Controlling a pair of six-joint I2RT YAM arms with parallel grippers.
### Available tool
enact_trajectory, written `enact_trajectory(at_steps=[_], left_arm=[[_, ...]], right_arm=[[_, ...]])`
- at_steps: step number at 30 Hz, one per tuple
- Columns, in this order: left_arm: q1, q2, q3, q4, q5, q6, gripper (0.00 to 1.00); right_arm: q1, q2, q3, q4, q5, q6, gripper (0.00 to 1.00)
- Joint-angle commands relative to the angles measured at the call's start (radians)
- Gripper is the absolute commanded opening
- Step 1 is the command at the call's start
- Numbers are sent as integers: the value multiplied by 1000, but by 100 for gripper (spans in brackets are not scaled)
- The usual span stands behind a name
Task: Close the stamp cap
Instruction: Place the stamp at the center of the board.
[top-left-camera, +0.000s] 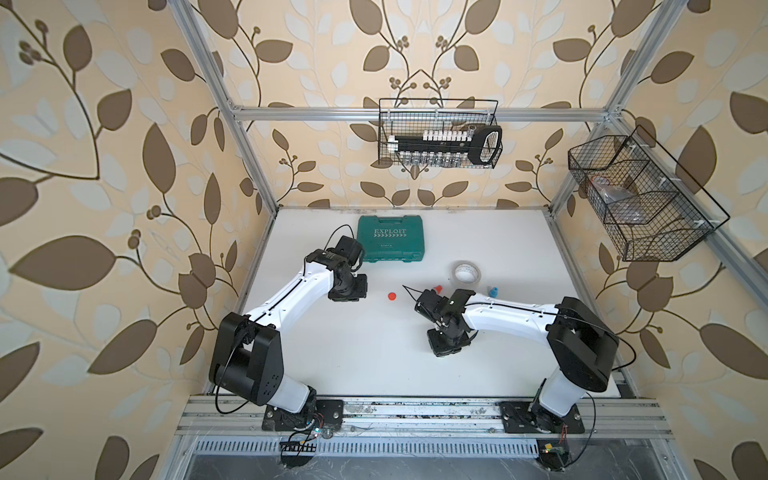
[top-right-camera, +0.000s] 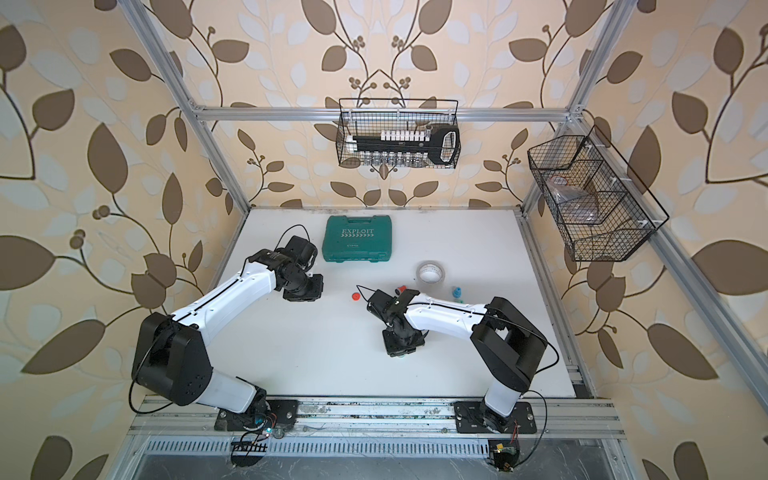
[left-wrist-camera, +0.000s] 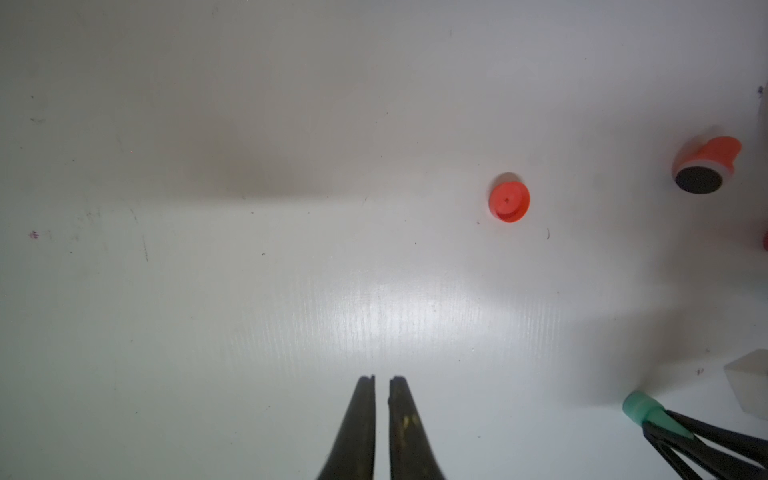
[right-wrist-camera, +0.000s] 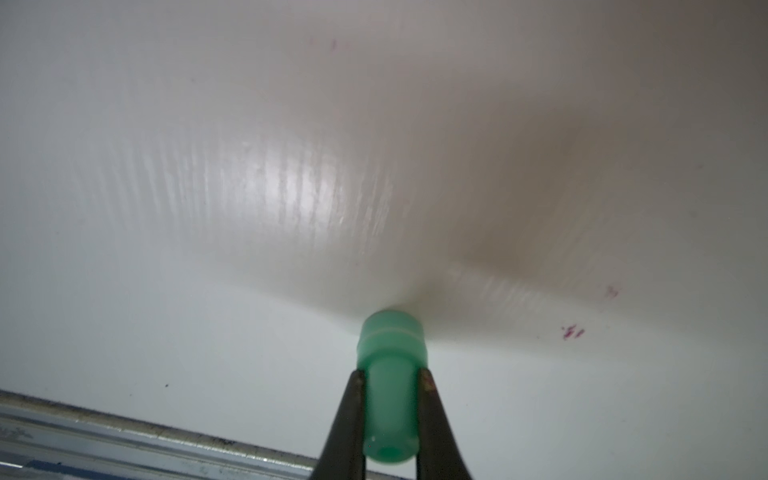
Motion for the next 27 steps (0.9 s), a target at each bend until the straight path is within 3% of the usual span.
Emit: enact_trajectory(at_steps=[1,10,18,27], left_arm=[[7,-2,-3,-15,-26,16,12],[7,1,0,-15,-26,21,12],[7,2,0,-16,-34,21,12],[7,4,1,-18,-32,21,12]], right_arm=[[-62,46,6,-26,129,-82,0],[-299,24,58,-48,126,-251,0],[-382,65,103,-55,106,-314,0],[-381,46,112,-75,99,-308,34]])
